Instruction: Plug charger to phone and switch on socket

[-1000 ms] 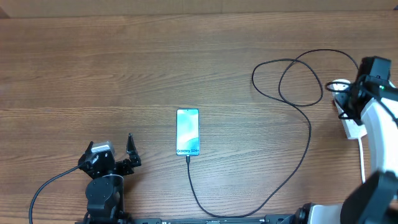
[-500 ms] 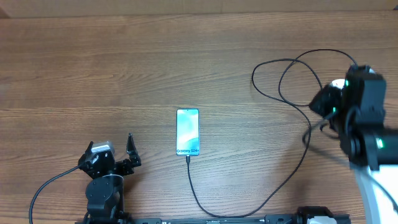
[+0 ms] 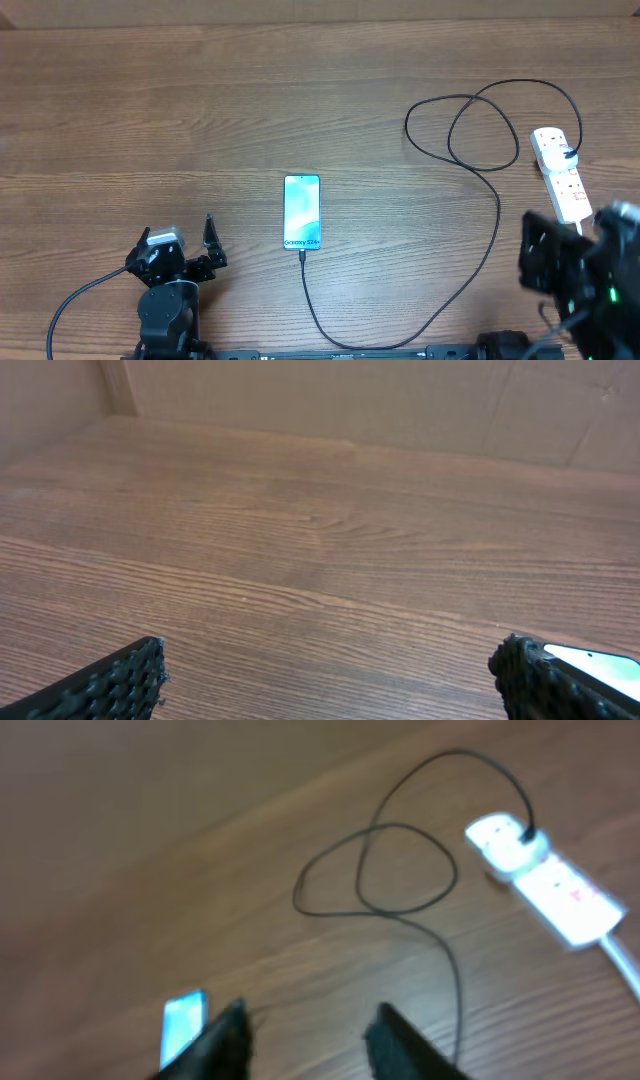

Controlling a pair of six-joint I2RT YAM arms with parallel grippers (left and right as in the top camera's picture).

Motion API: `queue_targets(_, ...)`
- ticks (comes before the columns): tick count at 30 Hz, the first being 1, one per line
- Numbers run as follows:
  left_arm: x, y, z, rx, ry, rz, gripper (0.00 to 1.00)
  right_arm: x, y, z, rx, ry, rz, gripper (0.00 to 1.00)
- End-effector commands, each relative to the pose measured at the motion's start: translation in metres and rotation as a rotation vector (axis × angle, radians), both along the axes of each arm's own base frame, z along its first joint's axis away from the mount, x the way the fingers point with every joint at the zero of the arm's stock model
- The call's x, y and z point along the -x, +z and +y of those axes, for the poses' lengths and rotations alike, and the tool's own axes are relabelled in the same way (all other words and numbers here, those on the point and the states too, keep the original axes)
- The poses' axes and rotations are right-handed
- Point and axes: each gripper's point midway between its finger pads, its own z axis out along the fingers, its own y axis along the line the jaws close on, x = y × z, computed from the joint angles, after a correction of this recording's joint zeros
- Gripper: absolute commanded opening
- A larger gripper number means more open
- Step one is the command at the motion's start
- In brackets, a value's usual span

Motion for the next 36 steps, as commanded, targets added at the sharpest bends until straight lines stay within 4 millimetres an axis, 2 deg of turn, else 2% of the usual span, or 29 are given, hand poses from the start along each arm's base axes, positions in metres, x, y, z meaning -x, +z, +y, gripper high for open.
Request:
queue_targets(1,0.000,-0.002,0.000,-0.015,-0.005,0.000,1.00,0.013,0.002,0.017,-0.042,0.092,-0.016,1.00)
queue_targets(8,0.000,-0.002,0.000,-0.015,-0.005,0.000,0.99,0.035,-0.028,0.017,-0.047,0.095,0.124,1.00)
queue_targets(15,0.000,-0.002,0.000,-0.015,-0.005,0.000,0.99,0.036,-0.031,0.011,-0.015,0.074,0.139,1.00)
queue_targets(18,0.000,-0.002,0.000,-0.015,-0.005,0.000,1.00,0.027,-0.025,0.013,0.024,0.110,0.090,1.00)
queue_targets(21,0.000,-0.002,0.000,-0.015,-0.005,0.000,0.99,0.007,-0.019,0.017,0.093,0.170,0.000,1.00)
queue_targets(25,0.000,-0.002,0.000,-0.015,-0.005,0.000,0.99,-0.022,-0.024,0.019,0.120,0.185,-0.112,1.00)
queue_targets(29,0.000,-0.002,0.000,-0.015,-0.005,0.000,1.00,-0.046,-0.027,0.033,0.097,0.242,-0.287,1.00)
queue_targets(32,0.000,-0.002,0.000,-0.015,-0.005,0.000,1.00,-0.056,-0.026,0.043,0.090,0.287,-0.439,1.00)
queue_targets(36,0.000,-0.002,0.000,-0.015,-0.005,0.000,1.00,-0.061,-0.025,0.046,0.101,0.296,-0.601,1.00)
